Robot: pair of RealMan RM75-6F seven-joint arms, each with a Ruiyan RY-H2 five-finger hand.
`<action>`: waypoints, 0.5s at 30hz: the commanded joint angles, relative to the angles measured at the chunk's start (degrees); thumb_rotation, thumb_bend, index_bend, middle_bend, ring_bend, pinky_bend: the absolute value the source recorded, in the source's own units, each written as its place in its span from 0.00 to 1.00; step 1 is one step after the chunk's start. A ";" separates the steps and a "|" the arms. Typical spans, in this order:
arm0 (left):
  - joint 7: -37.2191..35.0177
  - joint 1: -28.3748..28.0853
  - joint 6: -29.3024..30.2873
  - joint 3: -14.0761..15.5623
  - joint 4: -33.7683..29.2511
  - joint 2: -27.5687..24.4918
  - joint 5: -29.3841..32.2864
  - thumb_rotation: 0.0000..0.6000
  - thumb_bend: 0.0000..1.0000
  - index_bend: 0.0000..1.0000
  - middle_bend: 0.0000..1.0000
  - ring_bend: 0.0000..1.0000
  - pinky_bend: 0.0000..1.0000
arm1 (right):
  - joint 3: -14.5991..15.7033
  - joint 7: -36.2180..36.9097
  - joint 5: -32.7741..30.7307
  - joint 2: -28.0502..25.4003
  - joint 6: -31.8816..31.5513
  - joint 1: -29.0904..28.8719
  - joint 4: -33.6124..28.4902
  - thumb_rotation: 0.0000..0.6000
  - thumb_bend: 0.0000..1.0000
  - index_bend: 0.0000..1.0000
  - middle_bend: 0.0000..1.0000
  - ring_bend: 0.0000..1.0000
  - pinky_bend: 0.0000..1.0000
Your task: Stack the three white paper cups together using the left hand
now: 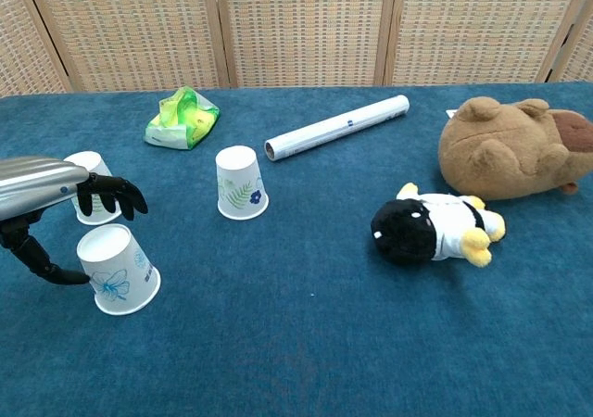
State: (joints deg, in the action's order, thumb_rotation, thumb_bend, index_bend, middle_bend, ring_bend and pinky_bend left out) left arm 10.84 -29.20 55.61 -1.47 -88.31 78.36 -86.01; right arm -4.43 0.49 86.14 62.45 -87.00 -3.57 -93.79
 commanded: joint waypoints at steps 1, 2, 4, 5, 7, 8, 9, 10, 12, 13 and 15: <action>-0.29 -0.35 0.01 0.23 0.29 0.43 -0.22 1.00 0.18 0.28 0.34 0.31 0.35 | -0.04 0.09 -0.08 -0.07 0.02 0.03 -0.06 1.00 0.00 0.00 0.00 0.00 0.00; -0.08 -0.45 0.09 0.26 0.39 0.56 -0.14 1.00 0.19 0.29 0.35 0.31 0.36 | -0.08 0.17 -0.11 -0.10 0.00 0.05 -0.07 1.00 0.00 0.00 0.00 0.00 0.00; 0.55 -0.69 -0.03 0.23 0.22 0.66 0.27 1.00 0.19 0.33 0.38 0.34 0.38 | -0.13 0.32 -0.17 -0.19 0.02 0.05 -0.10 1.00 0.00 0.00 0.00 0.00 0.00; 0.71 -0.77 -0.06 0.23 0.07 0.67 0.45 1.00 0.19 0.34 0.39 0.35 0.38 | -0.13 0.36 -0.18 -0.21 0.05 0.04 -0.10 1.00 0.00 0.00 0.00 0.00 0.00; 0.81 -0.93 -0.07 0.22 -0.24 0.62 0.69 1.00 0.18 0.38 0.42 0.37 0.40 | -0.14 0.42 -0.18 -0.23 0.07 0.05 -0.09 1.00 0.00 0.00 0.00 0.00 0.00; 0.68 -1.03 0.02 0.22 -0.39 0.61 0.70 1.00 0.19 0.39 0.43 0.37 0.40 | -0.15 0.43 -0.18 -0.22 0.09 0.04 -0.08 1.00 0.00 0.00 0.00 0.00 0.00; 0.47 -1.10 0.25 0.23 -0.42 0.64 0.60 1.00 0.18 0.39 0.43 0.38 0.40 | -0.15 0.46 -0.18 -0.24 0.11 0.04 -0.08 1.00 0.00 0.00 0.00 0.00 0.00; 0.38 -1.15 0.39 0.24 -0.42 0.64 0.53 1.00 0.18 0.40 0.44 0.38 0.41 | -0.15 0.48 -0.19 -0.24 0.14 0.03 -0.10 1.00 0.00 0.00 0.00 0.00 0.00; -0.10 -1.24 0.61 0.33 -0.51 0.58 0.45 1.00 0.18 0.41 0.45 0.39 0.42 | -0.12 0.54 -0.17 -0.24 0.20 0.04 -0.11 1.00 0.00 0.00 0.00 0.00 0.00; -0.43 -1.28 0.67 0.37 -0.61 0.49 0.43 1.00 0.18 0.42 0.45 0.40 0.42 | -0.10 0.54 -0.15 -0.23 0.20 0.04 -0.08 1.00 0.00 0.00 0.00 0.00 0.00; -0.96 -1.40 0.96 0.30 -0.81 0.25 0.31 1.00 0.18 0.42 0.45 0.40 0.42 | -0.13 0.51 -0.17 -0.23 0.25 0.01 -0.08 1.00 0.00 0.00 0.00 0.00 0.00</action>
State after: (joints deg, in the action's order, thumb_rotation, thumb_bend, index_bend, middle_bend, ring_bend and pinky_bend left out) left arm 10.08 -30.52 56.42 -1.16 -89.01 78.74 -85.62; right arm -4.56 1.00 85.97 62.22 -86.75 -3.56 -93.87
